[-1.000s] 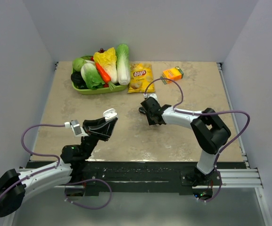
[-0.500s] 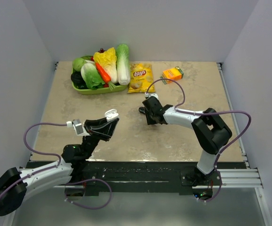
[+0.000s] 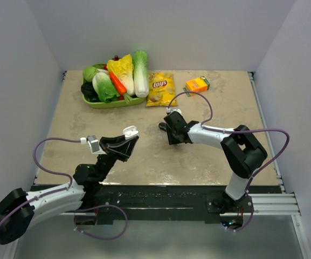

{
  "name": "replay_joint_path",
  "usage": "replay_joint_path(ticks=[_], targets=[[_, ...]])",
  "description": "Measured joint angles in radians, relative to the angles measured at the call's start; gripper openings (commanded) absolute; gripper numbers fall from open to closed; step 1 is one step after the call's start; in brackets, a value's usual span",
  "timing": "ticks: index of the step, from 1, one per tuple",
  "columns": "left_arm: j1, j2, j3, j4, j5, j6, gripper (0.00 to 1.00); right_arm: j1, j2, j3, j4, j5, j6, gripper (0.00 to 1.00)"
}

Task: Insert the wireless bluetooth earbuds into the charging case
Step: Pick up the earbud from the center of the board.

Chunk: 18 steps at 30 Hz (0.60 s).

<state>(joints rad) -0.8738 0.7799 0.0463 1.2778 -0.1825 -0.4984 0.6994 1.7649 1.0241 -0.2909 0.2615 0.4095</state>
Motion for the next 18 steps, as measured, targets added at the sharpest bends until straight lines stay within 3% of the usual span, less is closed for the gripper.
replay_joint_path(ticks=[11,18], targets=[[0.0,0.018,0.0,-0.001,0.005,-0.011,0.0,0.0,0.0,0.0,-0.002,-0.011,-0.003,0.27],[0.0,0.003,0.0,0.0,0.005,-0.011,0.0,0.0,-0.01,-0.006,-0.004,-0.018,0.0,0.0]])
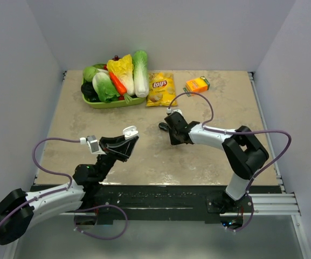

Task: Insert the wireless bluetooth earbuds into the charging case
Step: Pick up the earbud from the center of the board.

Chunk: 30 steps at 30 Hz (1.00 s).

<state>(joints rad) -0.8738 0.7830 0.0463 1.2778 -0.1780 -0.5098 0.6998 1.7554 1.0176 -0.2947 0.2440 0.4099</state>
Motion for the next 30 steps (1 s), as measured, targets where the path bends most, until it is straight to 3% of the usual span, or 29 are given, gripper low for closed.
replay_joint_path(ticks=[11,19,30], targets=[[0.0,-0.019,0.0,0.0,0.0,0.002,0.0,0.0,-0.125,-0.093,-0.01,-0.071,0.071,0.0],[0.0,0.0,0.0,0.0,-0.008,0.006,0.0,0.0,-0.316,-0.166,0.1,-0.089,0.152,0.0],[0.0,0.069,0.0,0.0,-0.008,0.005,0.0,0.0,-0.118,-0.166,0.101,0.066,0.308,0.0]])
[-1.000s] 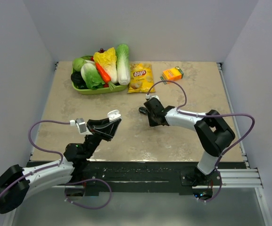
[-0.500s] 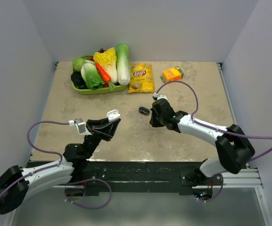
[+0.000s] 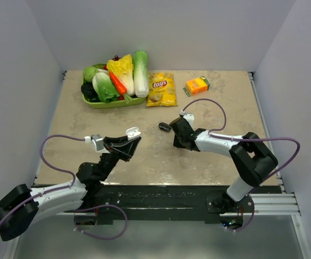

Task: Insert the wireless bluetooth earbuds into the charging case
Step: Pick up the earbud from the center of the board.

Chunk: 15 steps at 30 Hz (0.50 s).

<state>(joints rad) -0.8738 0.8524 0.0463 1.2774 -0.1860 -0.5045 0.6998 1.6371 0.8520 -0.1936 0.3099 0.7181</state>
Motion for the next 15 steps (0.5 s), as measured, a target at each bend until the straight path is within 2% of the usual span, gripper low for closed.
replay_joint_path(ticks=[6,7,8,11,15], targets=[[0.0,-0.008,0.0,-0.001,0.0,0.0,0.0,0.0,0.019,0.016,-0.006,0.076,0.093,0.0],[0.0,-0.014,0.0,0.0,0.0,0.0,0.0,0.0,0.021,0.019,-0.007,0.078,0.094,0.03],[0.0,-0.022,0.0,0.0,0.0,0.0,0.0,0.0,0.026,0.024,-0.008,0.082,0.096,0.13],[0.0,-0.058,0.0,0.0,-0.001,0.0,0.0,0.0,0.035,0.033,-0.009,0.084,0.095,0.31],[0.0,-0.082,0.0,0.001,-0.001,0.0,0.0,0.0,0.036,0.035,-0.009,0.083,0.084,0.44]])
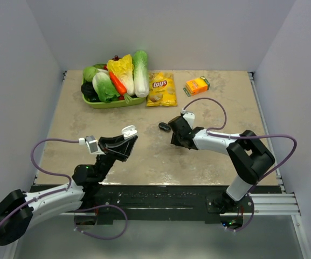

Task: Insert the wireless bluetooth earbuds into the charging case
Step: Pick up the earbud from the center of the board.

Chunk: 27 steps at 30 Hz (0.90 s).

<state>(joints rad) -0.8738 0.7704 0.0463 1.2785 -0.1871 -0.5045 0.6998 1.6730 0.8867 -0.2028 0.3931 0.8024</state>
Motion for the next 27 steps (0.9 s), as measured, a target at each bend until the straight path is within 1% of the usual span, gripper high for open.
replay_joint_path(ticks=[4,8,20,27], targets=[[0.0,0.003,0.0,0.0,0.0,0.0,0.0,0.0,0.0,0.006,-0.007,0.0,-0.023,0.5],[0.0,0.015,0.0,0.0,0.0,0.0,0.0,0.0,0.0,0.013,-0.027,0.0,-0.055,0.52],[0.0,-0.01,0.0,0.0,0.001,-0.001,0.0,0.0,0.004,0.085,-0.119,-0.048,-0.339,0.52],[0.0,0.008,0.0,-0.001,0.001,-0.001,0.0,0.0,0.083,0.138,-0.12,-0.071,-0.392,0.5]])
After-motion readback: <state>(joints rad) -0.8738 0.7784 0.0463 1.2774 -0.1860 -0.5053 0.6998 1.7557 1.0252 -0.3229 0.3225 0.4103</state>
